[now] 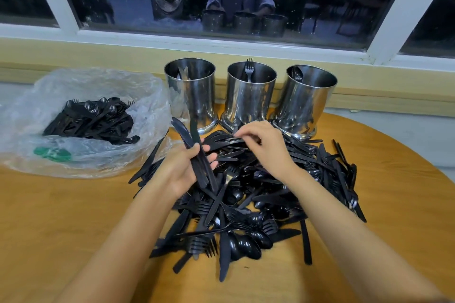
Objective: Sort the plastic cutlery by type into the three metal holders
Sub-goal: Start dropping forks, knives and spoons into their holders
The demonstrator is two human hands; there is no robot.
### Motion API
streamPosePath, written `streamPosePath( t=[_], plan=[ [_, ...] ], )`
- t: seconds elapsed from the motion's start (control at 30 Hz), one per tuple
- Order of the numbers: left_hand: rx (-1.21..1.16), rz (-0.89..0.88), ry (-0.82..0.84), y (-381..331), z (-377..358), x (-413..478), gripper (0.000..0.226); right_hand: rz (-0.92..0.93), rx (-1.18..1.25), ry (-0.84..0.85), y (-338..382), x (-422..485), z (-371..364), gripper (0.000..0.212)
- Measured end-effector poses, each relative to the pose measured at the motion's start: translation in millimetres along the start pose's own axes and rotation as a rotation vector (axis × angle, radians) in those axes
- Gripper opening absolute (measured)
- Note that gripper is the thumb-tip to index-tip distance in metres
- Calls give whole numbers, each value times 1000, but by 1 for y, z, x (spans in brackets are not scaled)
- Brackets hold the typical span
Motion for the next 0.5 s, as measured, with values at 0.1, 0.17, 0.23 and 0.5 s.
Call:
streamPosePath(
  t=[0.1, 0.17, 0.23, 0.5],
  plan=[
    [50, 10, 24, 0, 7, 2, 19, -175, -144, 194, -27, 27, -21, 15],
    [81, 5, 40, -1, 10, 3, 19, -210, -184, 298, -35, 38, -39, 15],
    [130, -25, 54, -5, 12, 2, 18, -230, -217, 391, -38, 45, -56, 19],
    [131, -74, 32, -11, 18, 2, 14, -234, -377, 532, -44, 48, -67, 7]
  ],
)
Point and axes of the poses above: each hand's wrist, its own x-axis towards the middle knuckle, its own z-axis out of the back of the hand, y = z × x, the point moved 9 cm from there along x, towards the middle knuckle, and after that the axes turned 6 degrees about y, right-handed, at the moved point
